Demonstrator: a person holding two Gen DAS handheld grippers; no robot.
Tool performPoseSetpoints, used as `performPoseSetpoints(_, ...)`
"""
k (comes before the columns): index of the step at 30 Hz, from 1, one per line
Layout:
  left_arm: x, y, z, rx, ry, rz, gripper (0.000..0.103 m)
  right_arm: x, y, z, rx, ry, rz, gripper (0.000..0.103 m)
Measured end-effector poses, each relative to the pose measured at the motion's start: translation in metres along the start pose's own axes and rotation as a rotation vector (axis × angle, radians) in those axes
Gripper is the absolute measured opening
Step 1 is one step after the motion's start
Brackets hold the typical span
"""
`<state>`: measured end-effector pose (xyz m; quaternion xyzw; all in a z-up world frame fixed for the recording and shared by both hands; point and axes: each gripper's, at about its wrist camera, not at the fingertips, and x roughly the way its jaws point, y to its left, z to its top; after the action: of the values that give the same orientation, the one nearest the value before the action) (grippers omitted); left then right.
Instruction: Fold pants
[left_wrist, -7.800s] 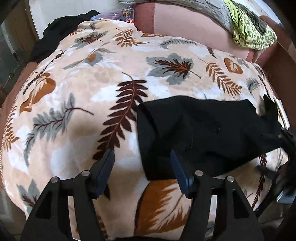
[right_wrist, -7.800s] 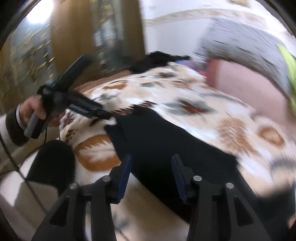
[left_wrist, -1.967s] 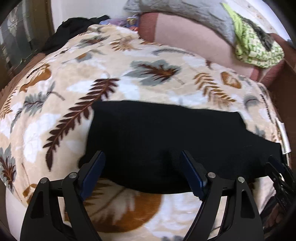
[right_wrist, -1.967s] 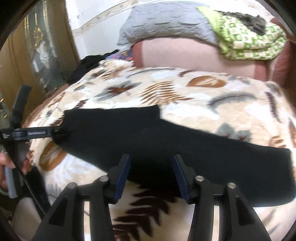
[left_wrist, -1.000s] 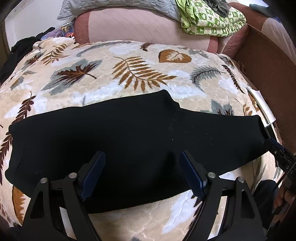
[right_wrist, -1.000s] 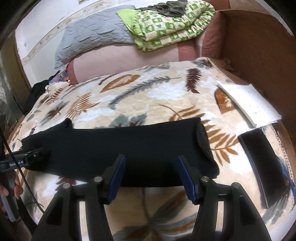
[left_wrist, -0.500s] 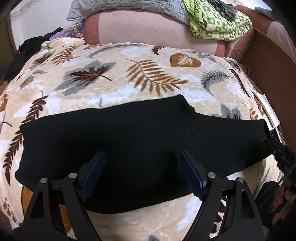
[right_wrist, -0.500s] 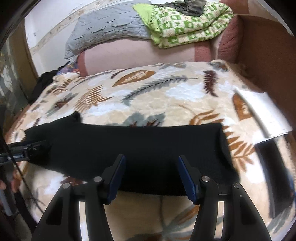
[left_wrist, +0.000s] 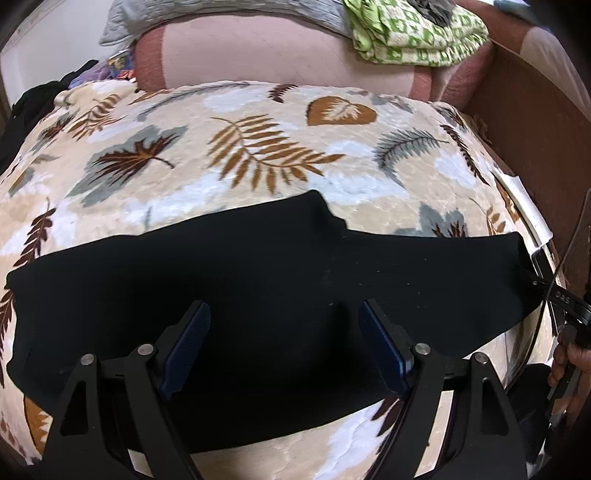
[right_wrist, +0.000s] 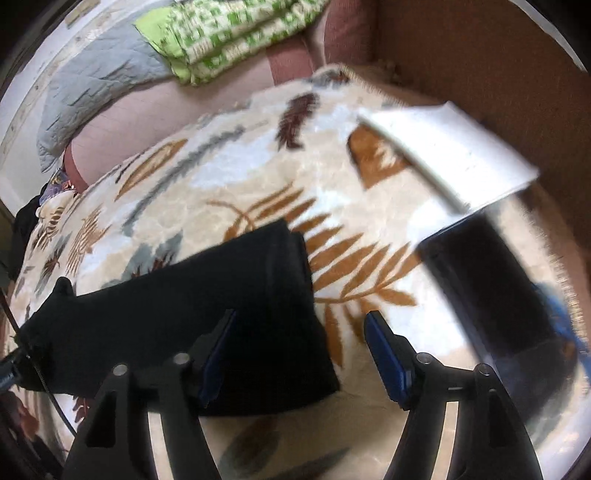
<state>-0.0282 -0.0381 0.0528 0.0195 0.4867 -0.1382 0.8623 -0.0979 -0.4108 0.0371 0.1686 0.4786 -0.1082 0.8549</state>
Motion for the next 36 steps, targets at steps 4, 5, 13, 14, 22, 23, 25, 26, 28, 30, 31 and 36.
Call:
performPoseSetpoints(4, 0.002, -0.009, 0.004, 0.009, 0.003, -0.006, 0.083, -0.013, 0.007, 0.004, -0.045, -0.046, 0.020, 0.011)
performPoseSetpoints(5, 0.001, -0.010, 0.005, 0.012, 0.001, -0.009, 0.083, -0.015, 0.008, 0.005, -0.049, -0.049, 0.022, 0.010)
performPoseSetpoints(13, 0.006, -0.035, 0.012, 0.068, -0.002, -0.032, 0.083, -0.009, -0.004, 0.006, -0.023, -0.034, -0.015, 0.006)
performPoseSetpoints(14, 0.006, -0.039, 0.013, 0.076, -0.003, -0.041, 0.083, -0.011, -0.003, 0.006, -0.029, -0.041, -0.008, 0.006)
performPoseSetpoints(22, 0.014, -0.083, 0.039, 0.163, 0.027, -0.182, 0.083, -0.048, -0.018, -0.005, 0.014, -0.089, 0.063, 0.053)
performPoseSetpoints(23, 0.015, -0.091, 0.043, 0.183, 0.029, -0.203, 0.083, -0.048, -0.021, -0.008, 0.021, -0.074, 0.072, 0.053)
performPoseSetpoints(25, 0.021, -0.117, 0.054, 0.257, 0.029, -0.248, 0.083, -0.045, -0.026, -0.013, 0.039, -0.052, 0.097, 0.053)
performPoseSetpoints(26, 0.024, -0.126, 0.057, 0.291, 0.030, -0.258, 0.083, -0.043, -0.029, -0.015, 0.046, -0.046, 0.103, 0.053)
performPoseSetpoints(28, 0.034, -0.150, 0.065, 0.372, 0.034, -0.274, 0.083, -0.040, -0.035, -0.018, 0.054, -0.036, 0.128, 0.053)
performPoseSetpoints(30, 0.044, -0.167, 0.071, 0.424, 0.057, -0.309, 0.083, -0.038, -0.038, -0.019, 0.054, -0.032, 0.166, 0.053)
performPoseSetpoints(31, 0.050, -0.176, 0.075, 0.447, 0.076, -0.333, 0.083, -0.037, -0.040, -0.019, 0.049, -0.028, 0.189, 0.053)
performPoseSetpoints(36, 0.076, -0.214, 0.088, 0.515, 0.138, -0.418, 0.083, -0.028, -0.046, -0.023, 0.052, -0.002, 0.238, 0.053)
